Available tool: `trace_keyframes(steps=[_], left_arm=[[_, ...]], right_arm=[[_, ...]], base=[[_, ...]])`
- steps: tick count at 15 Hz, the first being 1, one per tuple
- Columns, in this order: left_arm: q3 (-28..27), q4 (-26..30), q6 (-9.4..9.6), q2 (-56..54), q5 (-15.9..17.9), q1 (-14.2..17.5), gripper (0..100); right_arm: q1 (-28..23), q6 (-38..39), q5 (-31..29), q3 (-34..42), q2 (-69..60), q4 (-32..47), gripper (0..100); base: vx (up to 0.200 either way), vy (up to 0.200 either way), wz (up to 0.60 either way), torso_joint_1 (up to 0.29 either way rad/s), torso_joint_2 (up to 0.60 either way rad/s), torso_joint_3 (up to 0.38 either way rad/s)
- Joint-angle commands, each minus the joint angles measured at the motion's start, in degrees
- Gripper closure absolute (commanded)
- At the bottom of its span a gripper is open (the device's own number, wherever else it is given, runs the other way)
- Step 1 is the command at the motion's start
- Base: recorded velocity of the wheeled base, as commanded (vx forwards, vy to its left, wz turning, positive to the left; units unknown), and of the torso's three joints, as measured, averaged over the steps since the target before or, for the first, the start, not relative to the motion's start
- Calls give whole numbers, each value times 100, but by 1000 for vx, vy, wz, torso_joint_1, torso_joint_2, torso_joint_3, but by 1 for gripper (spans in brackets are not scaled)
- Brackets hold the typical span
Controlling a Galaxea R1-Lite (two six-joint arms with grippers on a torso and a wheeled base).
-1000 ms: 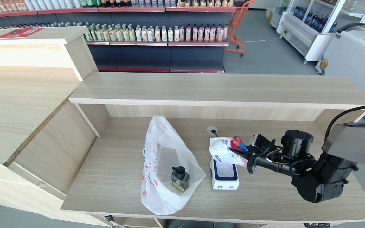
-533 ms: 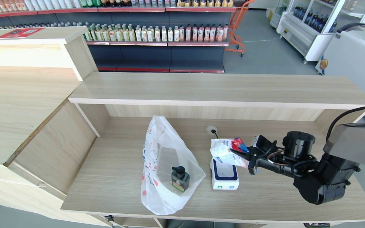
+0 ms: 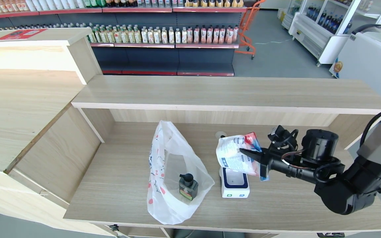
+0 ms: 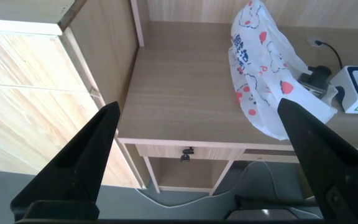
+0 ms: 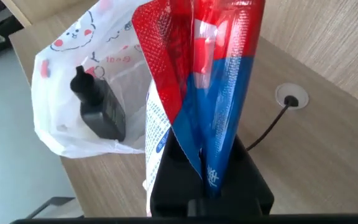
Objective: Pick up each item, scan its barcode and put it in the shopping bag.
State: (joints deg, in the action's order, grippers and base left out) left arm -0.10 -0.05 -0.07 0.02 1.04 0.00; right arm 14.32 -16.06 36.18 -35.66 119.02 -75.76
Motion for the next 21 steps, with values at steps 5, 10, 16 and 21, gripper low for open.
trace_keyframes(steps=[5,10,16,21], left_arm=[[1,-4,-1,-2,-7,0,0],[1,-4,16,-2,2,0,0],[1,-4,7,-2,2,0,0],[1,-4,-10,-2,2,0,0]], right_arm=[[88,1008,-234,736,-1636,1609,100],[35,1518,-234,1105,-1970,1609,100],[79,1500,-234,1052,-1777,1653,100],[114,1439,-217,964,-1012,1565,100]], base=[[0,0,0,0,0,0],[0,0,0,0,0,0],[0,0,0,0,0,0],[0,0,0,0,0,0]])
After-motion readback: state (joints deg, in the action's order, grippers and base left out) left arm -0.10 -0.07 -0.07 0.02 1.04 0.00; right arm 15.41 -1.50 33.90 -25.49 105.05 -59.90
